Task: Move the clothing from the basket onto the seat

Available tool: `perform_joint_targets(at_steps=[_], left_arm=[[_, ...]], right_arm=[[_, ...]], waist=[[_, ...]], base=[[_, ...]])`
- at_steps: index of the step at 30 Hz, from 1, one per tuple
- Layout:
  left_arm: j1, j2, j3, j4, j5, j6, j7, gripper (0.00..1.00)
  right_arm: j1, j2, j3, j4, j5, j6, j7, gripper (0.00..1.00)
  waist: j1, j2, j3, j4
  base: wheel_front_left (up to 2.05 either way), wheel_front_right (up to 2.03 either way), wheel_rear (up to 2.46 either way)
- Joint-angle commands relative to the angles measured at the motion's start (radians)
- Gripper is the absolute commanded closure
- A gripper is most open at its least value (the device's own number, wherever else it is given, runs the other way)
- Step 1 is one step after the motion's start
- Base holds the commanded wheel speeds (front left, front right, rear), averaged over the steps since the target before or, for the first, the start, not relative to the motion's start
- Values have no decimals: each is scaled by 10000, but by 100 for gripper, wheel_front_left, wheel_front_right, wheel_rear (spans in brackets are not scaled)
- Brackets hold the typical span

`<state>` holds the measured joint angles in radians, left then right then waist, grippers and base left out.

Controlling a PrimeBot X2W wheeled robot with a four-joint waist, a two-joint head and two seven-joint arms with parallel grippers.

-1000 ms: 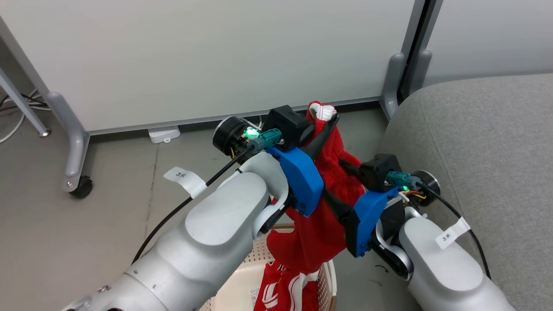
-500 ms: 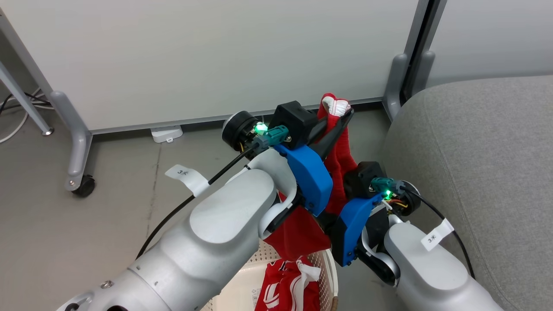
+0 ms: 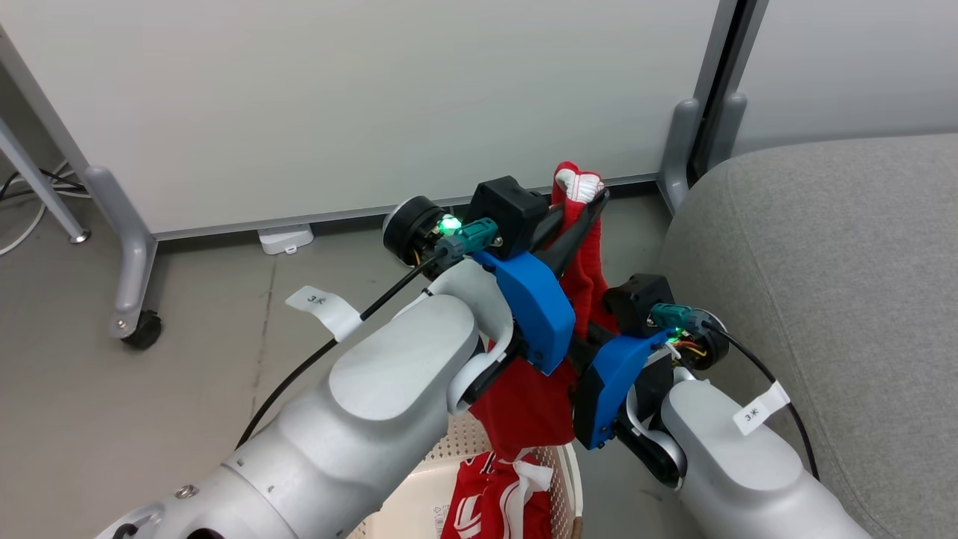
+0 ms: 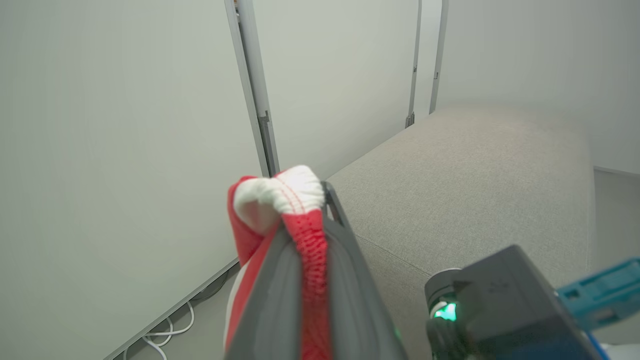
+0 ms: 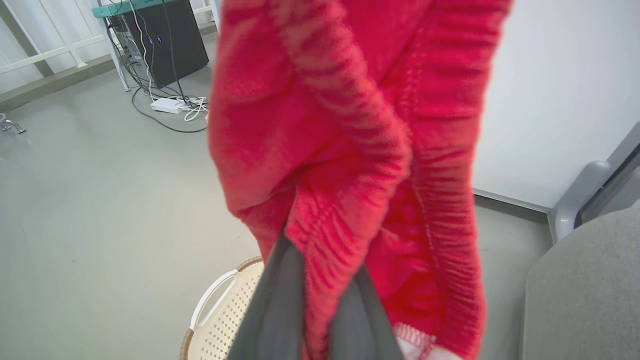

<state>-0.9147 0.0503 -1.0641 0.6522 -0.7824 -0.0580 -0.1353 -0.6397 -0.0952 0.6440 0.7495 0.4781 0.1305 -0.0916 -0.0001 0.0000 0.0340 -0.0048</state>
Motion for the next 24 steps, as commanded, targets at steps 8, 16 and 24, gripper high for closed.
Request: perform_joint_targets(at_steps=[8,16,24], left_arm=[[5,3,-88,295,-79,55,-163,51],[275,37,-119,580,-181,70,-361,0],[810,413,94,577,-302,101,-882,0]], right_arm=[[-202,97,-39,208,105,5,-305,100],[-152,124,-5,364,213,5,-418,100],[-167,48,-98,448,282,5,-529,100]], waist=[[1,0,-20,-110],[1,0,-93,-153],[1,0,-173,-160]], base=[[0,0,0],[0,0,0],[0,0,0]])
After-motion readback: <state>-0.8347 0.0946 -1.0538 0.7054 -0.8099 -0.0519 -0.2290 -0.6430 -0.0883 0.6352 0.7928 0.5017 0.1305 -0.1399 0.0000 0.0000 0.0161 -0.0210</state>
